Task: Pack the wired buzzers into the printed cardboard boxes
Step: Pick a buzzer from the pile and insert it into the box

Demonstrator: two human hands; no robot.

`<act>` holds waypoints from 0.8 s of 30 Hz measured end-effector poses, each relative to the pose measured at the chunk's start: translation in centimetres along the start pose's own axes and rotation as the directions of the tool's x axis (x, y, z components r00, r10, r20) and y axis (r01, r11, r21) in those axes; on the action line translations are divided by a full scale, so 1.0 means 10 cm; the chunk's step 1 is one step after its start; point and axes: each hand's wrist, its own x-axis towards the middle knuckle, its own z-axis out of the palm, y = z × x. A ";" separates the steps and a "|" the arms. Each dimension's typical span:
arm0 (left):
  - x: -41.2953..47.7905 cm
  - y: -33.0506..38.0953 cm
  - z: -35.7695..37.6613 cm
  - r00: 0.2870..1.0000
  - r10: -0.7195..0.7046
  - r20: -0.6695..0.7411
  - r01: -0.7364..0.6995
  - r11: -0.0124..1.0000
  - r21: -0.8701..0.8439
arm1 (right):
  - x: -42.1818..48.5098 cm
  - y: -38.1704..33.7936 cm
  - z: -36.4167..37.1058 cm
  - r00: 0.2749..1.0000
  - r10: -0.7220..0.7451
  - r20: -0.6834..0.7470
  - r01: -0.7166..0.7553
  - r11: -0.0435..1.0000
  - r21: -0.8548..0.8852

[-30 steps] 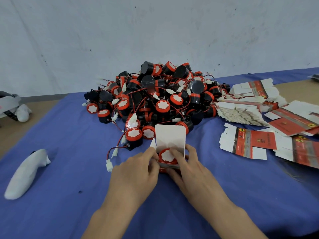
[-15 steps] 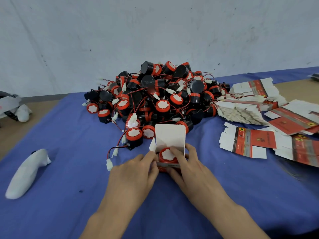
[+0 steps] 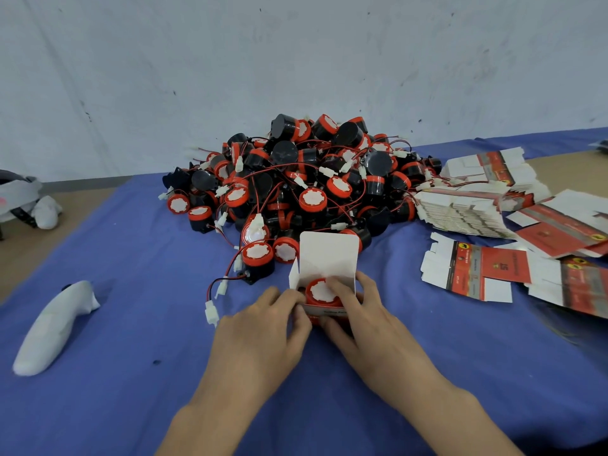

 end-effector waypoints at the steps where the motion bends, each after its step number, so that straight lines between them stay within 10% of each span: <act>1: -0.01 0.00 -0.03 0.999 -0.023 -0.041 0.019 0.995 -0.093 | 0.00 0.00 0.00 1.000 -0.006 0.003 0.006 0.999 0.045; 7: 0.02 -0.11 -0.11 0.966 -0.247 -0.075 0.183 0.860 -0.477 | 0.00 -0.04 -0.11 0.990 -0.030 -0.137 0.073 0.942 0.328; 11: 0.05 -0.16 -0.08 0.969 -0.246 0.007 0.207 0.798 -0.565 | 0.01 -0.02 -0.16 0.940 0.236 -0.248 -0.044 0.802 0.596; 24: 0.04 -0.16 -0.01 0.991 -0.089 0.100 0.129 0.839 -0.528 | 0.05 0.05 -0.13 0.953 0.299 -0.060 -0.206 0.777 0.595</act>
